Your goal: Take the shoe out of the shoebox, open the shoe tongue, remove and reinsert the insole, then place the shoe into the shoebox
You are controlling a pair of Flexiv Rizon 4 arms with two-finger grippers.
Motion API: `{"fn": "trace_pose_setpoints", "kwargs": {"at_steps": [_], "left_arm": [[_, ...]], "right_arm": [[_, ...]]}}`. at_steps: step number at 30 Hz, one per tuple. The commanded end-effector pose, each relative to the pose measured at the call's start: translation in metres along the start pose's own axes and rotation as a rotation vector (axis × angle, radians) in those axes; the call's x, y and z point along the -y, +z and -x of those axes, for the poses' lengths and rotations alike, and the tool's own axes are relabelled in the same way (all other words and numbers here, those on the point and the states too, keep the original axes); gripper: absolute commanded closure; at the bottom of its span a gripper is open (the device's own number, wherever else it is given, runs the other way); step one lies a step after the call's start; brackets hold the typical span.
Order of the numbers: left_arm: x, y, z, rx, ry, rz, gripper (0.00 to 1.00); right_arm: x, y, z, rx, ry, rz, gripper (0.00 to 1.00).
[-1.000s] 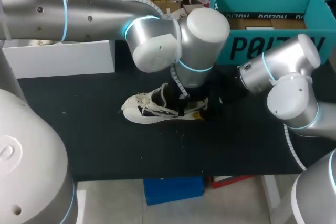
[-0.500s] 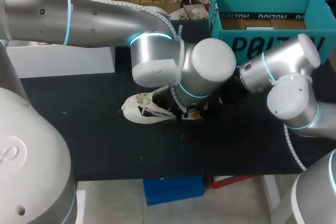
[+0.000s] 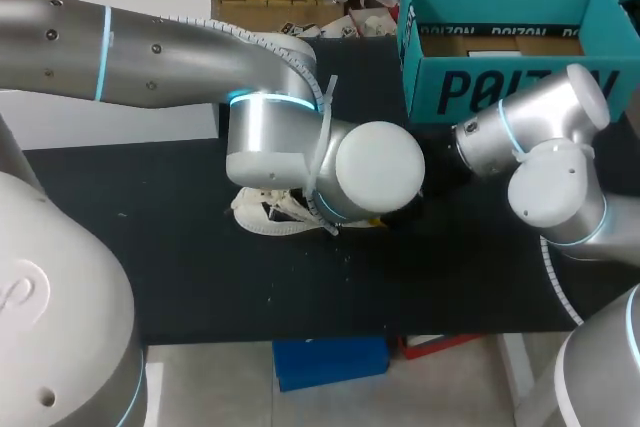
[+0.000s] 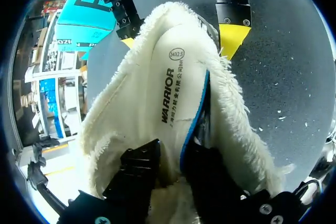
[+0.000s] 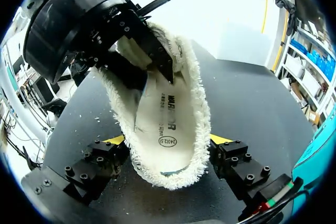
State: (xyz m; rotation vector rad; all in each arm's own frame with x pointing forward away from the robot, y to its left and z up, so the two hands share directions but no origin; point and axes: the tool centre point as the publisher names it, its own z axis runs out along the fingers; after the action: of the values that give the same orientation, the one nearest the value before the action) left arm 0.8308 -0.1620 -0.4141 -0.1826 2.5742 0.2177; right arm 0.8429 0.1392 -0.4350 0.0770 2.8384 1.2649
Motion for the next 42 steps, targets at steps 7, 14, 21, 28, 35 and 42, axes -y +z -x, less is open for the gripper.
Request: {"fn": "trace_pose_setpoints", "kwargs": {"at_steps": [7, 14, 21, 28, 35, 42], "left_arm": [[-0.007, 0.003, -0.002, -0.077, 0.03, -0.052, 1.0], [-0.008, -0.009, 0.0, -0.157, 0.011, -0.099, 1.0], [-0.012, -0.026, 0.007, -0.216, -0.047, -0.168, 1.0], [-0.014, -0.032, 0.01, -0.26, -0.073, -0.198, 1.0], [-0.014, -0.041, 0.009, -0.273, -0.091, -0.25, 1.0], [-0.001, -0.038, 0.01, -0.277, -0.075, -0.27, 1.0]], "right_arm": [[0.003, 0.002, 0.002, 0.0, 0.002, -0.003, 1.0], [0.003, 0.002, 0.002, 0.0, 0.002, -0.003, 1.0], [0.003, 0.002, 0.002, 0.0, 0.002, -0.003, 1.0], [0.003, 0.002, 0.002, 0.0, 0.002, -0.003, 1.0], [0.003, 0.002, 0.002, 0.0, 0.002, -0.003, 1.0], [0.003, 0.002, 0.002, 0.0, 0.002, -0.003, 1.0]]}}
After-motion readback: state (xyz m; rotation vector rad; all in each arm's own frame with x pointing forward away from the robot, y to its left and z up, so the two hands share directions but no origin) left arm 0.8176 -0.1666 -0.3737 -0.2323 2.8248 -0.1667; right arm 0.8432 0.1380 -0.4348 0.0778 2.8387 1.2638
